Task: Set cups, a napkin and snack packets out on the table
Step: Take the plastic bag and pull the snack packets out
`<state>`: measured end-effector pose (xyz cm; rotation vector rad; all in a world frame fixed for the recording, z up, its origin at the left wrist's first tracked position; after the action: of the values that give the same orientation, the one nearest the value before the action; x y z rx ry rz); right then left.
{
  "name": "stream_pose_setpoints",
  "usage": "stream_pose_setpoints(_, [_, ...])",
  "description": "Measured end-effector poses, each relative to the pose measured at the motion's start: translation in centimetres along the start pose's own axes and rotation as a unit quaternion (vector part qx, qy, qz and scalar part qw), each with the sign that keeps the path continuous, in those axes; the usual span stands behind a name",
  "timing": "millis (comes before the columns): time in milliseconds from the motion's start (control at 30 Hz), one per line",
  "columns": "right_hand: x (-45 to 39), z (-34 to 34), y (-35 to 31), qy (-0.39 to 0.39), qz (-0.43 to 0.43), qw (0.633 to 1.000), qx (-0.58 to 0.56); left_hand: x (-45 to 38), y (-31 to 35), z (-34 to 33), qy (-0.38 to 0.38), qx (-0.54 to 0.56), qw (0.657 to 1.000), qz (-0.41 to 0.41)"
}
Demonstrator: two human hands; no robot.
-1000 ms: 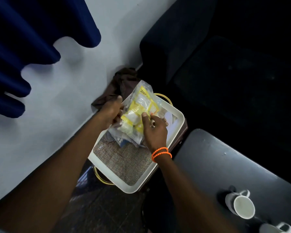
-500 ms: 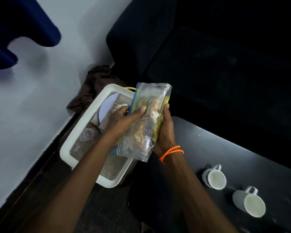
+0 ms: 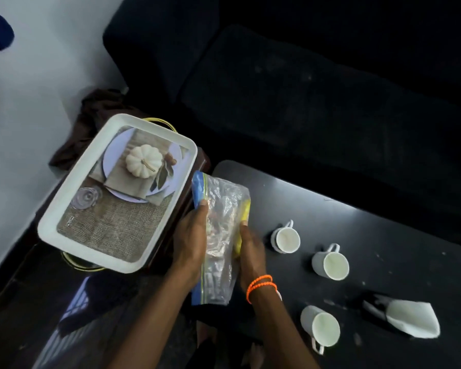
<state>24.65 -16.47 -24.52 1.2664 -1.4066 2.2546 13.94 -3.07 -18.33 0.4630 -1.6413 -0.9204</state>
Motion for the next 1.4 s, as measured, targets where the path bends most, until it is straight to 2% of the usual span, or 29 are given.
stream_pose_setpoints(133, [4.1, 2.7, -3.0, 0.048, 0.118, 0.992, 0.011, 2.2, -1.9, -0.8, -0.010, 0.112, 0.992, 0.060])
stream_pose_setpoints(267, [7.9, 2.2, -6.1, -0.054, 0.216, 0.975, 0.015, 3.9, -1.8, -2.9, -0.064, 0.136, 0.985, 0.084])
stream_pose_setpoints(367, [9.5, 1.5, -7.2, -0.137, 0.245, 0.960, 0.019, 4.4, -0.8, -3.6, -0.070, 0.160, 0.982, 0.070])
stream_pose_setpoints(467, [10.0, 1.5, -7.3, -0.170, 0.247, 0.954, 0.018, 4.2, -0.2, -3.5, -0.074, 0.160, 0.983, 0.057])
stream_pose_setpoints(667, [10.2, 2.4, -7.5, -0.153, 0.232, 0.959, -0.065, 3.9, 0.6, -3.4, -0.077, 0.152, 0.985, 0.015])
stream_pose_setpoints(800, [10.0, 2.9, -8.1, -0.145, 0.213, 0.962, -0.086, 3.6, 1.7, -3.7, -0.107, 0.053, 0.991, -0.054])
stream_pose_setpoints(900, [9.0, 3.5, -8.0, -0.105, 0.176, 0.976, -0.075, 3.7, 2.4, -4.1, -0.127, -0.021, 0.988, -0.089])
stream_pose_setpoints(967, [8.0, 4.5, -7.9, -0.067, 0.154, 0.983, -0.068, 3.6, 3.2, -3.2, -0.090, -0.026, 0.990, -0.106])
stream_pose_setpoints(1067, [7.1, 8.0, -9.6, 0.047, 0.198, 0.979, 0.003, 3.2, 5.5, -0.2, -0.014, -0.053, 0.984, -0.171])
stream_pose_setpoints(1133, [7.5, 9.8, -10.9, 0.112, 0.237, 0.962, 0.078, 3.3, 6.9, 1.3, -0.010, -0.071, 0.977, -0.201])
stream_pose_setpoints(1233, [9.4, 10.5, -12.6, 0.177, 0.281, 0.929, 0.163, 4.0, 7.2, 2.7, -0.013, -0.098, 0.974, -0.204])
stream_pose_setpoints(1333, [14.8, 9.0, -15.7, 0.250, 0.446, 0.828, 0.232, 5.0, 7.0, 3.5, 0.015, -0.108, 0.968, -0.225])
stream_pose_setpoints(1367, [16.4, 7.7, -16.4, 0.236, 0.507, 0.797, 0.225, 5.4, 7.0, 3.5, 0.024, -0.102, 0.967, -0.234])
stream_pose_setpoints(1400, [17.1, 6.0, -16.8, 0.195, 0.542, 0.788, 0.219, 5.6, 6.9, 3.5, 0.035, -0.099, 0.965, -0.242])
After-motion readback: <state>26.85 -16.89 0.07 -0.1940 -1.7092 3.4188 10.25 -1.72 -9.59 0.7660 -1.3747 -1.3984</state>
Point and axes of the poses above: each hand's wrist, its own x-axis away from the middle knuckle, its own z-axis out of the back of the hand, y = z × x, the point moved 10 cm from there along -x, towards the middle knuckle, and after that the axes turned 4 degrees about x, right-handed, at the moved point
